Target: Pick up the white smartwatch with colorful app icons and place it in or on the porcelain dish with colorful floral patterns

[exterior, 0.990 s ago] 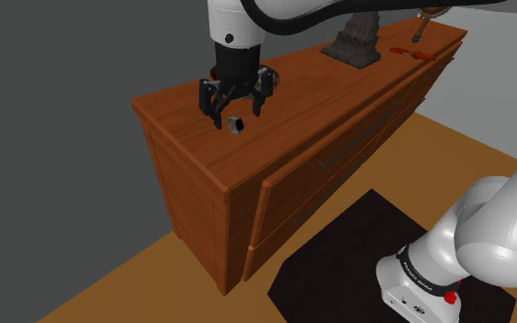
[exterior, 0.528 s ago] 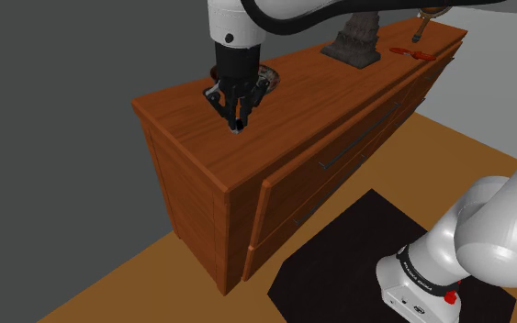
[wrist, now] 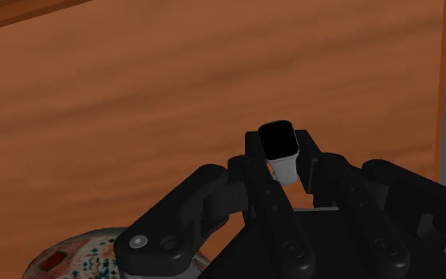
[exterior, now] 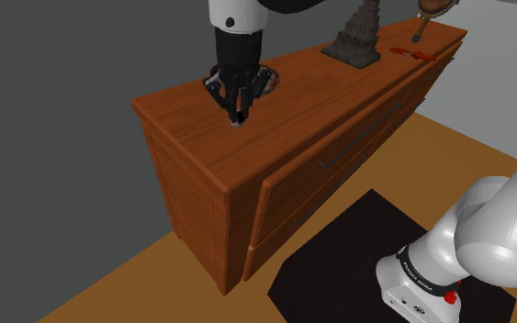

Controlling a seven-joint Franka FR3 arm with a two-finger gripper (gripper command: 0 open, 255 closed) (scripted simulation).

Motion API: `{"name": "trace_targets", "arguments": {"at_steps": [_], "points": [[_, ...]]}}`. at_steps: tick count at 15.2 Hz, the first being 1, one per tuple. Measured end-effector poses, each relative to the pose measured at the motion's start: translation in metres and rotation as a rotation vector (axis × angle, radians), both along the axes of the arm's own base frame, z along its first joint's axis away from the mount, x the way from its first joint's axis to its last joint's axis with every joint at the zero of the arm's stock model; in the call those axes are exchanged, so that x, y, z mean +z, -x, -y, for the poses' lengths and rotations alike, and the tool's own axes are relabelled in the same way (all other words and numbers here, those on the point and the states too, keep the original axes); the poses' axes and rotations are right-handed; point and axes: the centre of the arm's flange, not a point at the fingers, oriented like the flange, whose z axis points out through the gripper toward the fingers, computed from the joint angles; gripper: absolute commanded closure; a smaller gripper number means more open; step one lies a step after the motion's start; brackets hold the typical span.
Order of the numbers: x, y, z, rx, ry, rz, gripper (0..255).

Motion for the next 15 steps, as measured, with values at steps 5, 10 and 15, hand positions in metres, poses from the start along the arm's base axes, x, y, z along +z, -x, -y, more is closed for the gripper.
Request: {"name": "trace_targets", "arguments": {"at_steps": [5, 10, 15], "points": [[0.027, -0.001, 0.000, 0.000, 0.000, 0.000, 255], [0.053, -0.002, 0.000, 0.000, 0.000, 0.000, 255], [0.079, -0.001, 0.000, 0.000, 0.000, 0.000, 255]]}}
